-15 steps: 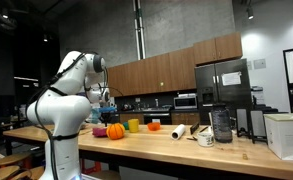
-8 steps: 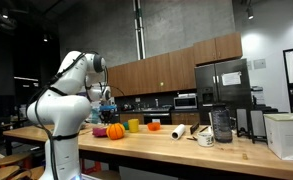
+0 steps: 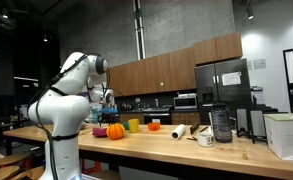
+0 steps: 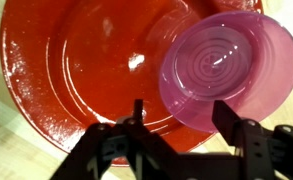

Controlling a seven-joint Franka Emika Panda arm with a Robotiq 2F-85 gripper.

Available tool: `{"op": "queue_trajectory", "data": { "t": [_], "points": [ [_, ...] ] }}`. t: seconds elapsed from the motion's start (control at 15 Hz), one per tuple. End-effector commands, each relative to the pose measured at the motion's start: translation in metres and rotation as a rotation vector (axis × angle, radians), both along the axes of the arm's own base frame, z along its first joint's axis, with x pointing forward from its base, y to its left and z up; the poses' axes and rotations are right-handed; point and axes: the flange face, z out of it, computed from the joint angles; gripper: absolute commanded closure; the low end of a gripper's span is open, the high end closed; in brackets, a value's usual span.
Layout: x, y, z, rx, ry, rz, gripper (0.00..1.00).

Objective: Put the purple bowl on the red plate then put the bowl on the table.

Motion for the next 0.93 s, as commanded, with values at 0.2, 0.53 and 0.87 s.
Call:
{"op": "queue_trajectory", "data": {
  "t": [0.2, 0.53, 0.87],
  "points": [
    [0.004, -0.014, -0.028, 0.035, 0.062, 0.032, 0.0],
    [0.002, -0.014, -0.038, 0.041, 0.078, 0.054, 0.44],
    [0.001, -0.011, -0.029, 0.049, 0.064, 0.064, 0.84]
  ]
}}
